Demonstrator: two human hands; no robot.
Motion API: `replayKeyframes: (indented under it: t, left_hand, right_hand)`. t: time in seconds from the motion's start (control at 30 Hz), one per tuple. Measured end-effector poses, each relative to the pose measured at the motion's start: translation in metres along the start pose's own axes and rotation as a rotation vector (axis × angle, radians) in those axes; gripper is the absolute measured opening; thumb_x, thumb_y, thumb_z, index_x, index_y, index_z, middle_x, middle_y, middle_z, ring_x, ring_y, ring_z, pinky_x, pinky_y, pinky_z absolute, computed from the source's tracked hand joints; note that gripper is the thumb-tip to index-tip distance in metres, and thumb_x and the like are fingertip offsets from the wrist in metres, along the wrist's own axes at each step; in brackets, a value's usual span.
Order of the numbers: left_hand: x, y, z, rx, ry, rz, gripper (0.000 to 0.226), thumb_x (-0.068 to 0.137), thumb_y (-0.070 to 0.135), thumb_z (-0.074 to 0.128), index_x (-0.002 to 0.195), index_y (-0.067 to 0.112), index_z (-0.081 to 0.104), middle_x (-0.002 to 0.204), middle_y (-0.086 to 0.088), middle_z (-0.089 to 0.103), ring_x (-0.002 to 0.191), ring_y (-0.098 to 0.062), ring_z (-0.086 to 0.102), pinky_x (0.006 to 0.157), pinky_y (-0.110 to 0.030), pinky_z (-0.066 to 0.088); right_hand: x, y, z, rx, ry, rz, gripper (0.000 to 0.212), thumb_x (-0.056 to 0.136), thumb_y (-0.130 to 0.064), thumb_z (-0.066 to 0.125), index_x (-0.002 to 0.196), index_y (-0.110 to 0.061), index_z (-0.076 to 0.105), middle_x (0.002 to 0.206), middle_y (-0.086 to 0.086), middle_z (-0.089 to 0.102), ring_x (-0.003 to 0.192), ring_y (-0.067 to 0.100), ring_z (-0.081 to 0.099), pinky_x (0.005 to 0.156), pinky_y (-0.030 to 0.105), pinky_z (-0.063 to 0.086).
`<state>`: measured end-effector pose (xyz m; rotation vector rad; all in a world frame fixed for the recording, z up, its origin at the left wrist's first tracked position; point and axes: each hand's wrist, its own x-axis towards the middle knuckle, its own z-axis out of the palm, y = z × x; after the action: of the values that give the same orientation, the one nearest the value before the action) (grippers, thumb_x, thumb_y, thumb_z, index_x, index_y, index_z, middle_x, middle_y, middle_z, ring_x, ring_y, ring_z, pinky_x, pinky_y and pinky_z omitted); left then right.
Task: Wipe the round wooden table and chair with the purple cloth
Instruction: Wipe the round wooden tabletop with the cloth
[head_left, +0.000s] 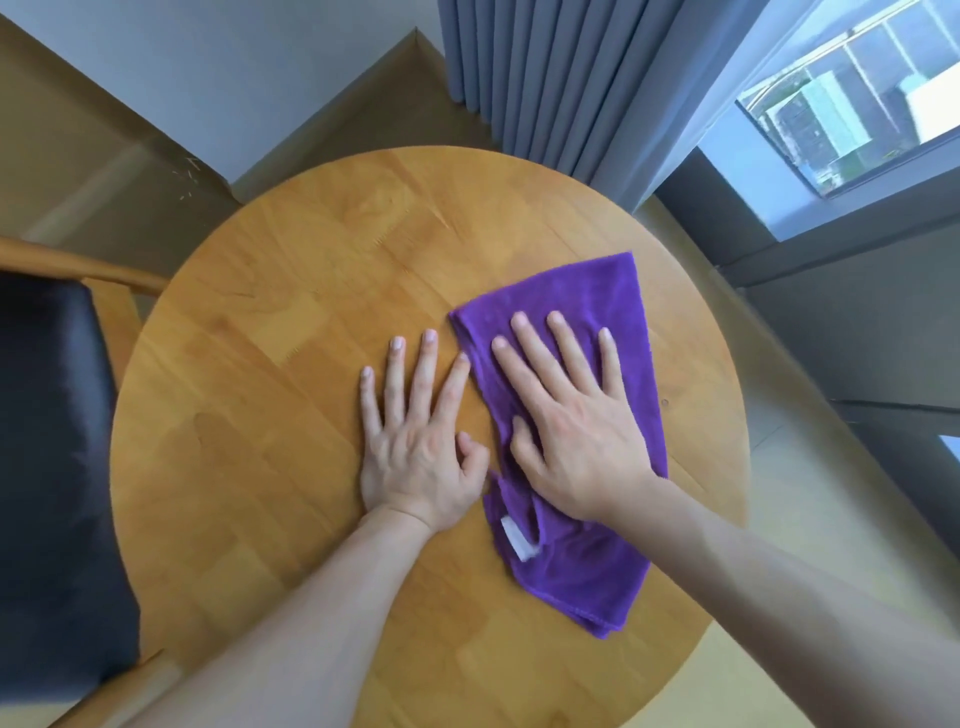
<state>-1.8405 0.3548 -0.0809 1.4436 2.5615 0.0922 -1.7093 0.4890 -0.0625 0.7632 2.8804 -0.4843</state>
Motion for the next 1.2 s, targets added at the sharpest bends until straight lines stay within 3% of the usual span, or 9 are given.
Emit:
replayKeyframes:
  t: [0.1,0.17,0.4,0.5,0.63,0.8,1.03,1.1,1.2]
  left_hand:
    - [-0.001,-0.001,0.002,-0.009,0.025,0.004,0.084,0.070,0.031,0.049,0.153,0.020,0.039,0.171,-0.008,0.017,0.158,-0.033,0.009,0.124,-0.062,0.013]
    - [0.000,-0.002,0.002,-0.012,0.030,-0.001,0.089,0.070,0.032,0.049,0.157,0.022,0.035,0.171,-0.007,0.017,0.158,-0.033,0.009,0.124,-0.062,0.013]
    - [0.000,-0.001,0.001,0.005,0.021,-0.004,0.092,0.070,0.032,0.047,0.160,0.025,0.031,0.171,-0.008,0.018,0.158,-0.033,0.009,0.125,-0.061,0.010]
    - [-0.001,-0.002,0.000,0.025,0.019,-0.001,0.089,0.073,0.031,0.043,0.161,0.026,0.028,0.171,-0.008,0.016,0.158,-0.034,0.009,0.125,-0.060,0.010]
    - [0.000,-0.002,-0.001,0.028,0.017,-0.003,0.090,0.071,0.031,0.043,0.160,0.024,0.031,0.171,-0.008,0.016,0.158,-0.034,0.010,0.124,-0.062,0.012]
    - [0.001,-0.002,0.000,-0.011,0.021,-0.002,0.092,0.069,0.031,0.049,0.158,0.023,0.034,0.171,-0.008,0.017,0.158,-0.033,0.010,0.124,-0.061,0.011]
    - [0.000,-0.003,0.001,-0.009,0.030,0.000,0.090,0.071,0.032,0.047,0.160,0.024,0.031,0.171,-0.008,0.017,0.158,-0.033,0.009,0.124,-0.062,0.011]
    - [-0.001,-0.003,0.001,-0.006,0.036,0.000,0.090,0.071,0.032,0.047,0.159,0.024,0.031,0.171,-0.008,0.017,0.158,-0.034,0.009,0.124,-0.062,0.011]
    - [-0.002,-0.003,0.002,-0.005,0.035,0.012,0.091,0.071,0.032,0.049,0.160,0.024,0.031,0.171,-0.009,0.017,0.158,-0.034,0.010,0.124,-0.062,0.011]
  right_hand:
    - [-0.015,0.038,-0.008,-0.032,-0.040,-0.190,0.071,0.094,-0.041,0.046,0.162,-0.026,0.029,0.171,-0.005,0.019,0.159,0.025,0.012,0.125,0.060,0.009]
    - [-0.006,0.057,-0.013,-0.041,-0.019,-0.164,0.071,0.094,-0.044,0.046,0.161,-0.027,0.031,0.170,-0.006,0.022,0.158,0.024,0.016,0.125,0.059,0.011]
    - [0.059,0.017,-0.016,0.017,0.157,0.392,0.078,0.086,-0.042,0.045,0.161,-0.023,0.030,0.171,-0.001,0.020,0.157,0.030,0.014,0.125,0.059,0.005]
    - [0.065,-0.012,-0.011,0.068,0.180,0.496,0.078,0.087,-0.038,0.043,0.161,-0.019,0.028,0.171,0.001,0.017,0.158,0.030,0.010,0.125,0.058,0.004]
    - [0.035,-0.017,-0.003,0.075,0.113,0.241,0.076,0.089,-0.035,0.042,0.161,-0.018,0.029,0.171,0.001,0.018,0.159,0.029,0.010,0.124,0.060,0.009]
    - [0.023,0.045,-0.016,-0.030,0.010,-0.178,0.080,0.081,-0.034,0.043,0.159,-0.018,0.037,0.169,0.000,0.026,0.157,0.029,0.019,0.126,0.056,0.010]
    - [0.087,0.014,-0.024,0.114,0.244,0.532,0.078,0.084,-0.030,0.046,0.160,-0.019,0.032,0.171,-0.001,0.020,0.158,0.026,0.011,0.127,0.053,0.005]
    - [0.086,-0.004,-0.019,0.154,0.248,0.564,0.079,0.085,-0.029,0.043,0.161,-0.018,0.028,0.171,0.000,0.016,0.159,0.027,0.007,0.127,0.054,0.003]
    - [0.065,-0.006,-0.011,0.133,0.225,0.373,0.076,0.085,-0.023,0.042,0.160,-0.017,0.032,0.170,0.001,0.021,0.158,0.028,0.011,0.127,0.054,0.005]
